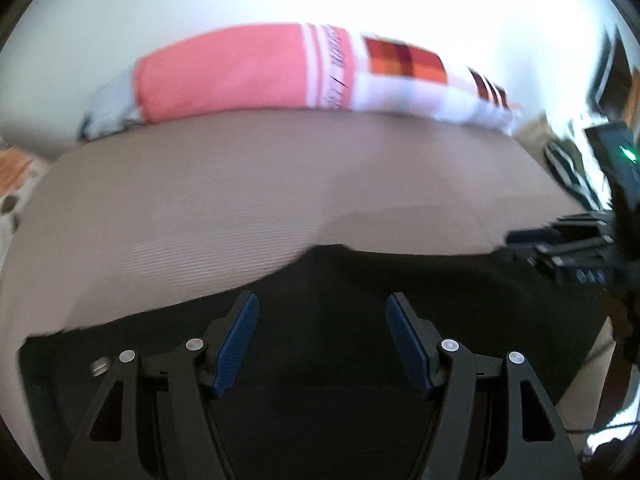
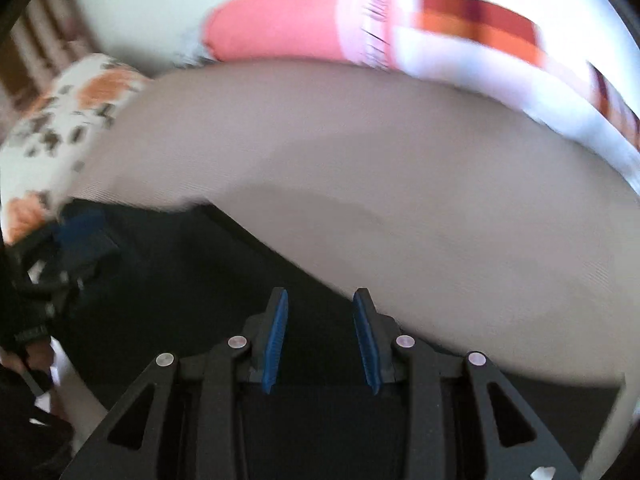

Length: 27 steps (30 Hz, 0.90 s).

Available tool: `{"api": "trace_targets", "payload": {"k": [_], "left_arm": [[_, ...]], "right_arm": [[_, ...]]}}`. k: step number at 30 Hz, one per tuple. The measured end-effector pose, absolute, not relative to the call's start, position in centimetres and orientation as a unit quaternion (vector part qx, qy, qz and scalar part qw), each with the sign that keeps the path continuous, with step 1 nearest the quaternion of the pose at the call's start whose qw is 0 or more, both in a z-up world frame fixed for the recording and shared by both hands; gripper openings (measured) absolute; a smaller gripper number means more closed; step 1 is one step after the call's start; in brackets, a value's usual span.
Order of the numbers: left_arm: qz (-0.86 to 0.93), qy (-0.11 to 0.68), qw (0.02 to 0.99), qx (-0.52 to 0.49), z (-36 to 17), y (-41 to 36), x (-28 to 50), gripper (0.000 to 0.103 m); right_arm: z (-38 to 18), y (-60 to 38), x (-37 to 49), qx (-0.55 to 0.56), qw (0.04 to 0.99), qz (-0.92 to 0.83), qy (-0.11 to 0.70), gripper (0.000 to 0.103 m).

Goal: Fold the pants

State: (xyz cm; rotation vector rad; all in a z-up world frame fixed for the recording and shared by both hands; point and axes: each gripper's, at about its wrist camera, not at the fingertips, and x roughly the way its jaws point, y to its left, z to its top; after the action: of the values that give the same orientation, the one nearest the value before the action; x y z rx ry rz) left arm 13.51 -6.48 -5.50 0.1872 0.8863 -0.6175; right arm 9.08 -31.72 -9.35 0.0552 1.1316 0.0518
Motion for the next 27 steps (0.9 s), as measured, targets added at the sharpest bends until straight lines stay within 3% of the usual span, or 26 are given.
{"api": "trace_targets", "payload": {"k": [3,7,10,23,27], "left_arm": [[-0.316,0.436,0.837,0.093,-6.0,-8.8,14.5,0.065],[-0.314,0.455,0.827,0.105,-6.7,-10.7,16.3,0.048],[-0.298,0.466,0.826,0.11,-7.6,-11.1,17.5,0.045],[-0.275,0.457,0.833,0.147,-7.3,-12.1,16.9,0.046],[-0.266,0.454,0.839,0.134,-6.3,-11.1,15.1,0.046]], "right_arm": [[-10.9,-33.3,7.5,0.032,0.833,-0.006,0.552,0.033],[-12.1,-33.6,7.7,0.039,0.838,-0.018,0.545,0.033],[-12.8,-33.6,8.4,0.036,0.851,-0.03,0.522,0.033],[-13.0,-33.9,8.8,0.064,0.86,-0.033,0.505,0.036],[-13.0,-34.0,9.0,0.076,0.861,-0.016,0.503,0.048]]}}
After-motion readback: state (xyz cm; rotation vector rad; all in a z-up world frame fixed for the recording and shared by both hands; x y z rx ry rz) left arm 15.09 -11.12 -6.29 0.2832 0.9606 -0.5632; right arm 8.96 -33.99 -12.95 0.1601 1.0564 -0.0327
